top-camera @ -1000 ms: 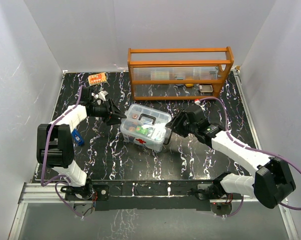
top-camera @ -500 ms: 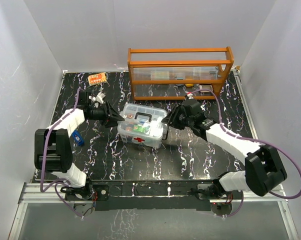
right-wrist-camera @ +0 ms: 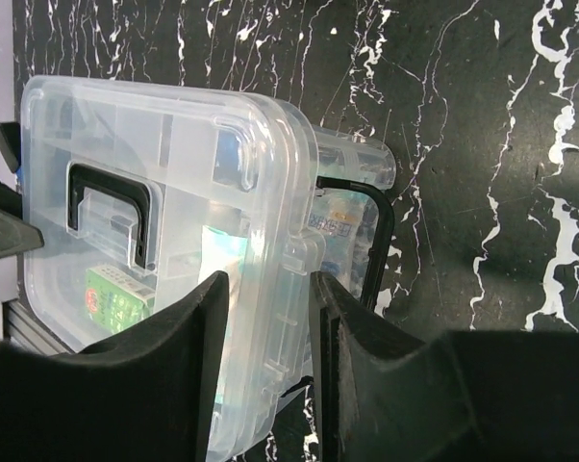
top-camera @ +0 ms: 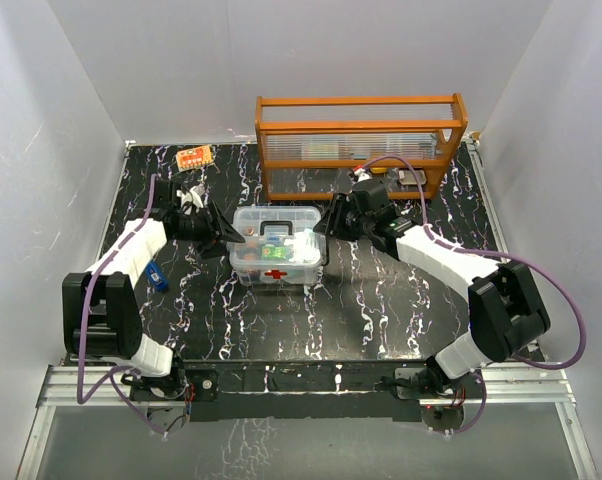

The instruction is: Organize the medicine kit

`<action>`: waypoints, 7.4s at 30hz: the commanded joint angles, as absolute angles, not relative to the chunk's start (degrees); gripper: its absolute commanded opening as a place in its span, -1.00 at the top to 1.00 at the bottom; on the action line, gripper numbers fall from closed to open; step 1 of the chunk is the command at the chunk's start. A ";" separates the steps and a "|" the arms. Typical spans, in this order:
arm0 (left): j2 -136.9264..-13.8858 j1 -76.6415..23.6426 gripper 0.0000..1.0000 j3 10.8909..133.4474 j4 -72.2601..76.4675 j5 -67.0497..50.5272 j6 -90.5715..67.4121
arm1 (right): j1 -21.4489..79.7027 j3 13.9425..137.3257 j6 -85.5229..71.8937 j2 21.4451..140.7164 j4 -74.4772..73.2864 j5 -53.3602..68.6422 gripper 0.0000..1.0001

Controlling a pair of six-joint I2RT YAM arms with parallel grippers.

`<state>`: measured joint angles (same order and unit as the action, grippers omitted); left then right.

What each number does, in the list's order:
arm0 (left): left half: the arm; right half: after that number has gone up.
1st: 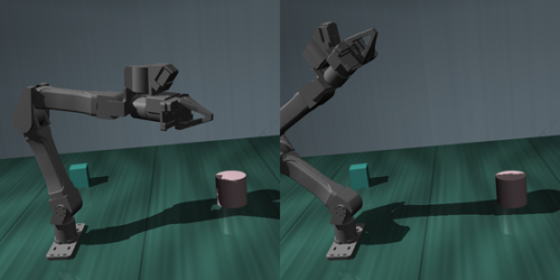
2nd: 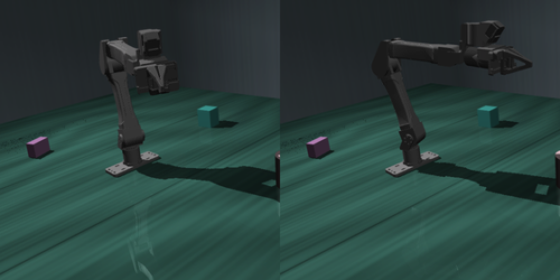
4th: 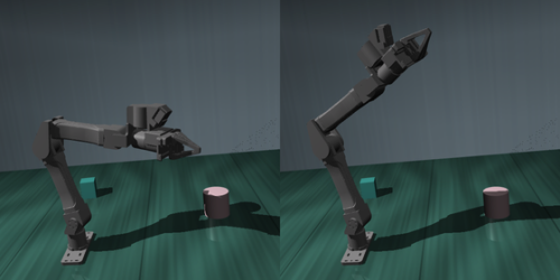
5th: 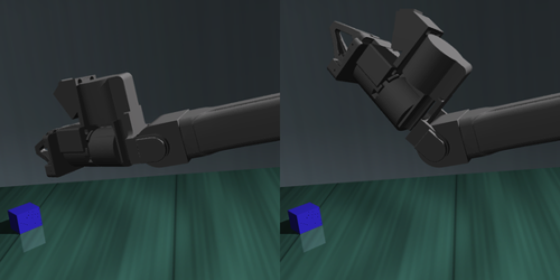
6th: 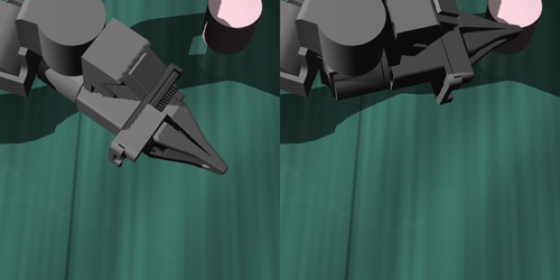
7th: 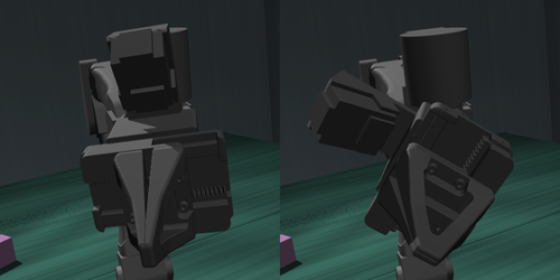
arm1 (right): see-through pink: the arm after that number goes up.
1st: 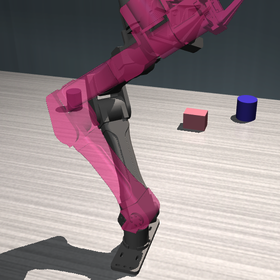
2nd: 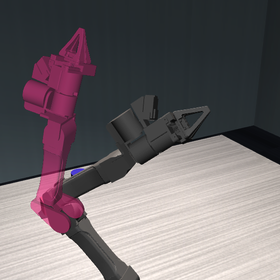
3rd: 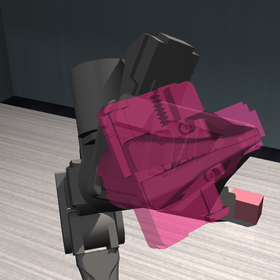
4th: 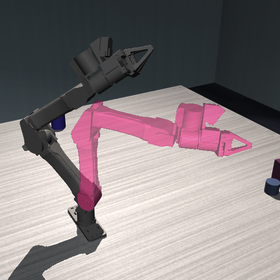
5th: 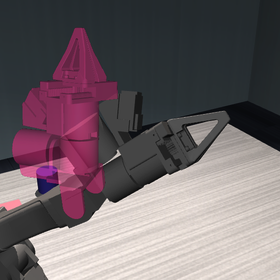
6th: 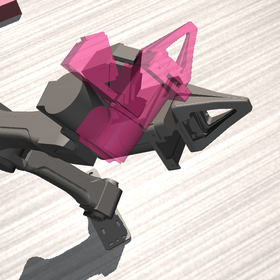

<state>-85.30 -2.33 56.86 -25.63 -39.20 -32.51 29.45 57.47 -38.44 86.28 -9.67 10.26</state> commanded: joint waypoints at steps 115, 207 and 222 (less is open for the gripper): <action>-94.20 -3.24 -0.08 60.79 -26.36 -38.55 -23.56 | 26.50 45.82 -47.62 82.35 7.47 20.34 -0.69; -82.56 -0.14 -0.67 67.24 -30.67 -16.57 -29.03 | 40.57 78.55 -31.01 87.07 -27.95 -9.55 -0.13; -70.66 3.15 -0.97 52.97 -17.91 -14.11 -33.71 | 49.29 99.13 -20.24 107.25 -31.19 -17.60 -0.78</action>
